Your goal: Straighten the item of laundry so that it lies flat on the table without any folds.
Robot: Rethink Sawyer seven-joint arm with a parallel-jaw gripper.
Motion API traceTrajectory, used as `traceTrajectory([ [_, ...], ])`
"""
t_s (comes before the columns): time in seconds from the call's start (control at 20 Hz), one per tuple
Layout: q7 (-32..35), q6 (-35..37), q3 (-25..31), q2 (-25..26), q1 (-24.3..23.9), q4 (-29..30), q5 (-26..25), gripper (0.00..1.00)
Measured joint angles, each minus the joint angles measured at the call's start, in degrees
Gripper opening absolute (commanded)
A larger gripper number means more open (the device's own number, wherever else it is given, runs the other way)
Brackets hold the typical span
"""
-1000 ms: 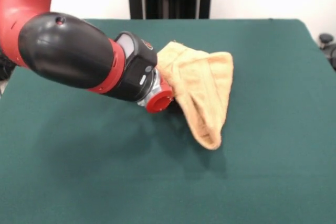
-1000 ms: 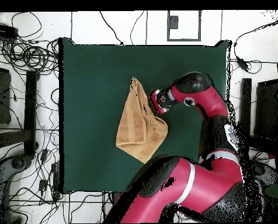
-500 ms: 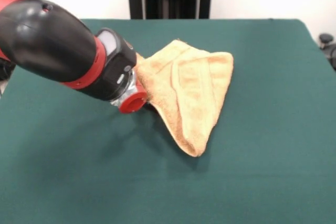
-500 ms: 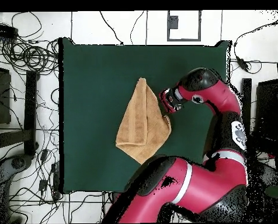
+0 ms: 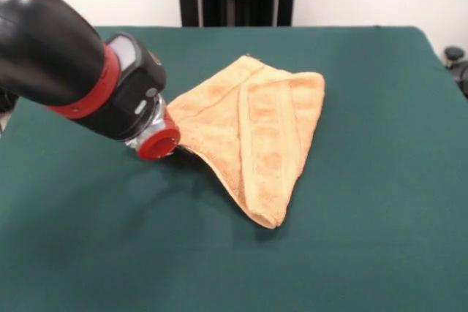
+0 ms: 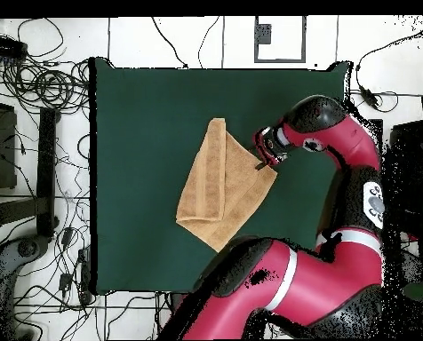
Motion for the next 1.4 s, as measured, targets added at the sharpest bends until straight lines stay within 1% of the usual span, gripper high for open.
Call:
traceTrajectory([
  [0.2, 0.0, 3.72, 0.0, 0.48, -1.5, -1.79, 0.73, 1.0],
  [0.5, 0.0, 12.73, 0.02, 2.74, -4.41, -5.67, 3.35, 1.0],
  [0.7, 0.0, 18.01, 0.02, 4.9, -6.04, -9.72, 4.24, 1.0],
  [0.8, 0.0, 18.56, 0.02, 5.28, -6.19, -10.43, 4.47, 1.0],
  [0.9, 0.0, 19.36, 0.03, 6.5, -6.45, -12.62, 5.27, 1.0],
  [1.2, 0.0, 19.46, 0.12, 8.92, -6.47, -15.96, 7.09, 1.0],
  [1.4, 0.0, 19.45, 0.17, 9.88, -6.4, -16.51, 8.23, 1.0],
])
